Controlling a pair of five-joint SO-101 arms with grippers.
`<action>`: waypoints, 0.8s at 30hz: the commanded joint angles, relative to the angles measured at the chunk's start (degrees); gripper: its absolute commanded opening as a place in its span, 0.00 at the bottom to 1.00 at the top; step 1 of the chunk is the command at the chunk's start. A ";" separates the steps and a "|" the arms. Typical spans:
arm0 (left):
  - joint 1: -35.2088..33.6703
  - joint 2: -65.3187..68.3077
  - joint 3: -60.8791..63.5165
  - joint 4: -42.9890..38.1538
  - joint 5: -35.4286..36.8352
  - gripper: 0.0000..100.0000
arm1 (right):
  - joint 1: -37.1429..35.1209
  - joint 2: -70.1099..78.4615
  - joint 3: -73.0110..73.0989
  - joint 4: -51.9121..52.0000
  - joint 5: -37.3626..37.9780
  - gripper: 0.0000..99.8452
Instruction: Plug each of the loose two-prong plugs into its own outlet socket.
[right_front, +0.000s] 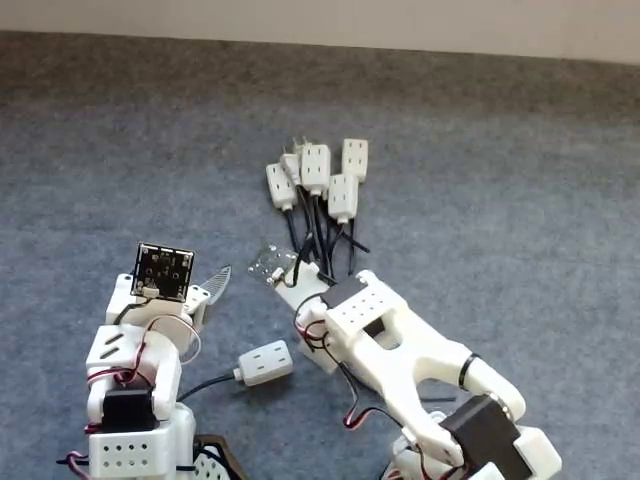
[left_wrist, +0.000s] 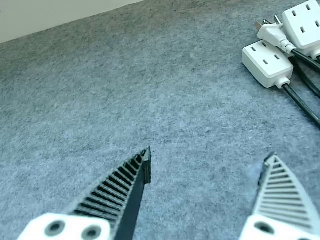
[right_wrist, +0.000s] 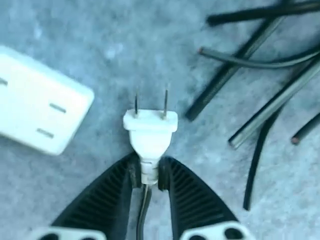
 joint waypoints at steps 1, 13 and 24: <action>-0.40 -0.13 -1.36 -0.88 0.00 0.33 | -0.22 -12.35 -6.02 6.29 -4.22 0.01; 3.56 0.04 -17.54 9.58 5.54 0.38 | -6.29 -30.64 0.31 -0.57 -8.00 0.01; 9.10 -0.31 -15.87 12.84 5.54 0.38 | -6.90 -31.25 0.48 -0.92 -8.44 0.01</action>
